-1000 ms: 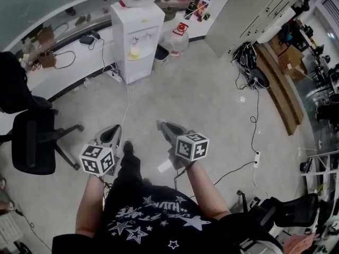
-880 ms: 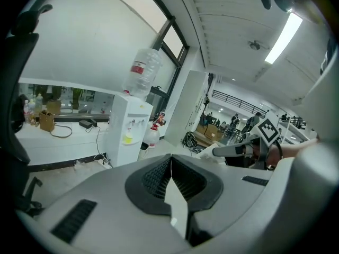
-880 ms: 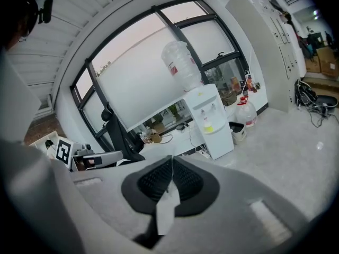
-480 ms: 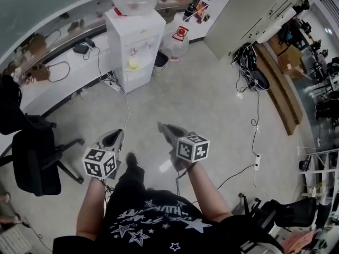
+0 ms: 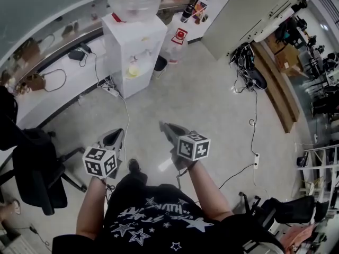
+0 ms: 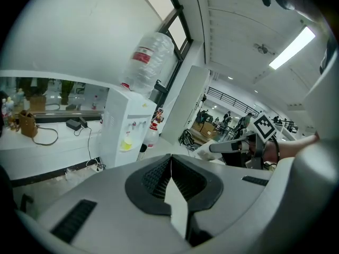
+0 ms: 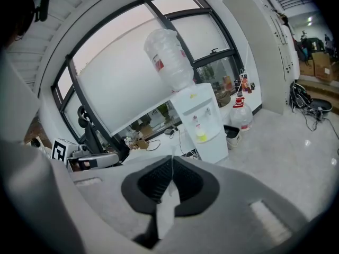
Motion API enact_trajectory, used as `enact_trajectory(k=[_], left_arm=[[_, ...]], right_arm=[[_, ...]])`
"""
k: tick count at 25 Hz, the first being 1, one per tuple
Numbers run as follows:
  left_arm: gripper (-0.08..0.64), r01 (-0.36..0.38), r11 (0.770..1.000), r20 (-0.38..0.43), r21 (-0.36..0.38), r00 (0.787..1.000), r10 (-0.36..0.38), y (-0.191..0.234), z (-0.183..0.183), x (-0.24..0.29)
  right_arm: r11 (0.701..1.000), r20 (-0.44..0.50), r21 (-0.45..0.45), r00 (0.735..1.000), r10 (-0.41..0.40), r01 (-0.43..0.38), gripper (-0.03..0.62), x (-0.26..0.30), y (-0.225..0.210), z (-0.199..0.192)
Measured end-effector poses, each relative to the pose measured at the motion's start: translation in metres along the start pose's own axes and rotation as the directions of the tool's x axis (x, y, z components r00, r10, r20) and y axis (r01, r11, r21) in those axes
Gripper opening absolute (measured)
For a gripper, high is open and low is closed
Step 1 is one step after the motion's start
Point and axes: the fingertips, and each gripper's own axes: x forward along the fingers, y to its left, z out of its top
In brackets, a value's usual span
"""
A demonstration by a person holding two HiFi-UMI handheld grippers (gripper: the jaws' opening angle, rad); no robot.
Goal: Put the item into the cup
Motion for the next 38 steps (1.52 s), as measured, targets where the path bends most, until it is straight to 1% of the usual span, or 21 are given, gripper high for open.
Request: enact_trajectory(k=[4, 10, 15, 19, 22, 27, 30, 33, 38], left_arm=[[0.006, 0.027, 1.0, -0.016, 0.003, 1.0, -0.027, 0.014, 0.008, 0.009], [0.006, 0.015, 0.999, -0.023, -0.028, 1.0, -0.015, 0.038, 0.011, 0.017], [0.006, -0.024, 0.999, -0.014, -0.04, 1.0, 0.023, 0.053, 0.018, 0.027], [0.006, -0.078, 0.996, -0.005, -0.049, 0.997, 0.078, 0.064, 0.027, 0.037], [0.006, -0.123, 0.99, 0.001, -0.073, 0.992, 0.124, 0.07, 0.033, 0.05], [0.006, -0.19, 0.975, -0.014, -0.117, 0.982, 0.19, 0.081, 0.041, 0.089], [0.006, -0.21, 0.968, -0.011, -0.14, 0.977, 0.211, 0.083, 0.05, 0.118], [0.006, -0.22, 0.965, -0.008, -0.14, 0.975, 0.221, 0.087, 0.059, 0.146], [0.006, -0.26, 0.952, -0.007, -0.159, 0.965, 0.262, 0.102, 0.067, 0.183]], right_arm=[[1.0, -0.007, 0.003, 1.0, -0.016, 0.016, 0.002, 0.019, 0.002, 0.009], [1.0, -0.057, -0.009, 0.998, -0.011, 0.011, 0.0, 0.041, 0.0, 0.004], [1.0, -0.07, -0.011, 0.998, -0.001, 0.0, 0.002, 0.06, -0.017, 0.015], [0.999, -0.078, -0.017, 0.996, 0.044, -0.045, 0.002, 0.086, -0.029, 0.031], [0.996, -0.103, -0.027, 0.991, 0.081, -0.084, 0.002, 0.107, -0.045, 0.045], [0.991, -0.147, -0.038, 0.981, 0.123, -0.13, 0.002, 0.145, -0.083, 0.076], [0.987, -0.176, -0.048, 0.974, 0.143, -0.154, 0.002, 0.165, -0.106, 0.092], [0.985, -0.191, -0.048, 0.97, 0.152, -0.164, 0.002, 0.185, -0.129, 0.106], [0.983, -0.219, -0.052, 0.963, 0.16, -0.175, 0.0, 0.218, -0.163, 0.121]])
